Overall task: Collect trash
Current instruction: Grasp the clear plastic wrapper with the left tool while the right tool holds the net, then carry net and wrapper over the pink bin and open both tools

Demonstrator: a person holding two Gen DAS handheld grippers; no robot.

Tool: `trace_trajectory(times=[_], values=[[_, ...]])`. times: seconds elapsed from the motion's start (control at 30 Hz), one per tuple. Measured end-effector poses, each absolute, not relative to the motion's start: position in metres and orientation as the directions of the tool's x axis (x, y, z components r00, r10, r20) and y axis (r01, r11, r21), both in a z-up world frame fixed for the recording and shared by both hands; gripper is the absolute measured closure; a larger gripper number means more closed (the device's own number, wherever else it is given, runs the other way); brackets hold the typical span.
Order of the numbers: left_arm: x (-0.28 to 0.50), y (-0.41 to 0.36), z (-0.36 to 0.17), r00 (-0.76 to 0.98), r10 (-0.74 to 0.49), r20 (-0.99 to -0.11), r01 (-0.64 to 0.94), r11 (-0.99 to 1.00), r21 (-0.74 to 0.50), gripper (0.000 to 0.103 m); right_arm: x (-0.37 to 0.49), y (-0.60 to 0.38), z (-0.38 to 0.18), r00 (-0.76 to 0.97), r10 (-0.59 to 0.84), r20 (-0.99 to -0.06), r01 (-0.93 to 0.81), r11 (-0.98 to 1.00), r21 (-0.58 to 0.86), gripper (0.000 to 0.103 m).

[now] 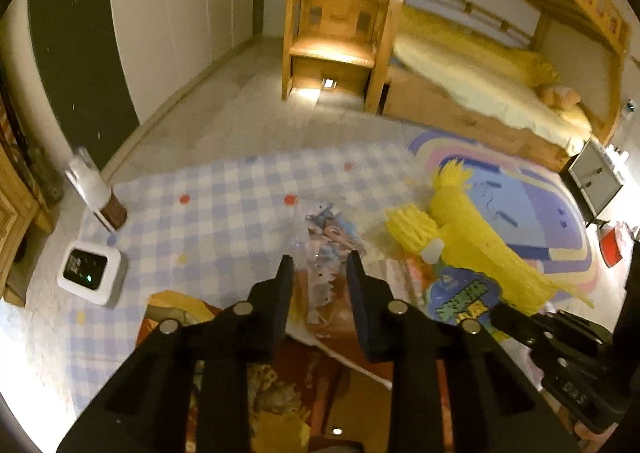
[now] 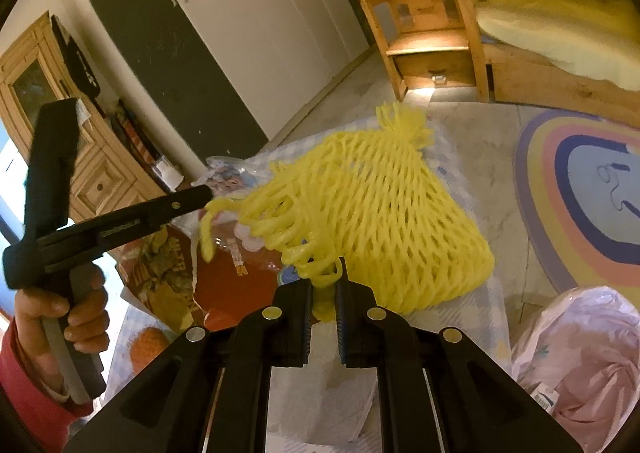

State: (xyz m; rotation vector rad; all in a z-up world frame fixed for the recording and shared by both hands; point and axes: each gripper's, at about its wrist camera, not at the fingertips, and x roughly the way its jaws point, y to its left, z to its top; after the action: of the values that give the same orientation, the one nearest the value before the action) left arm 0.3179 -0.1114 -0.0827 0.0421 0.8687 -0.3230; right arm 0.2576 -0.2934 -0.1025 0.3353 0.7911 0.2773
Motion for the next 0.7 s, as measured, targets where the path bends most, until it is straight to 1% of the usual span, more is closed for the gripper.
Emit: trace_trajectory(times=[0.13,0.17,0.27,0.37,0.43,0.53,0.7], values=[[0.294,-0.117,-0.05,0.676,-0.303,-0.671,0.319,0.942,-0.104,0.091,0.246,-0.299,-0.079,0.724,0.315,-0.613,-0.103,0.929,0.356,0.093],[0.287,-0.119,-0.042,0.695,-0.305,-0.651,0.324,0.941,-0.096,0.095,0.24,-0.303,-0.07,0.747,0.285,-0.6,-0.091,0.938,0.333,0.093],[0.255,-0.126,-0.011,0.759,-0.317,-0.569,0.342,0.937,-0.065,0.096,0.216,-0.313,-0.042,0.812,0.184,-0.553,-0.044,0.966,0.256,0.093],[0.223,-0.136,0.007,0.796,-0.325,-0.511,0.357,0.933,-0.038,0.096,0.184,-0.324,-0.015,0.859,0.091,-0.504,0.004,0.983,0.185,0.093],[0.204,-0.142,0.012,0.8,-0.344,-0.492,0.372,0.927,-0.043,0.096,0.164,-0.332,-0.003,0.873,0.061,-0.484,0.024,0.986,0.167,0.093],[0.175,-0.153,0.006,0.79,-0.376,-0.484,0.401,0.914,-0.055,0.096,0.127,-0.347,0.002,0.878,0.048,-0.476,0.046,0.982,0.183,0.093],[0.133,-0.183,-0.022,0.75,-0.433,-0.5,0.468,0.881,-0.062,0.096,0.069,-0.371,-0.015,0.852,0.001,-0.524,0.119,0.973,0.196,0.093]])
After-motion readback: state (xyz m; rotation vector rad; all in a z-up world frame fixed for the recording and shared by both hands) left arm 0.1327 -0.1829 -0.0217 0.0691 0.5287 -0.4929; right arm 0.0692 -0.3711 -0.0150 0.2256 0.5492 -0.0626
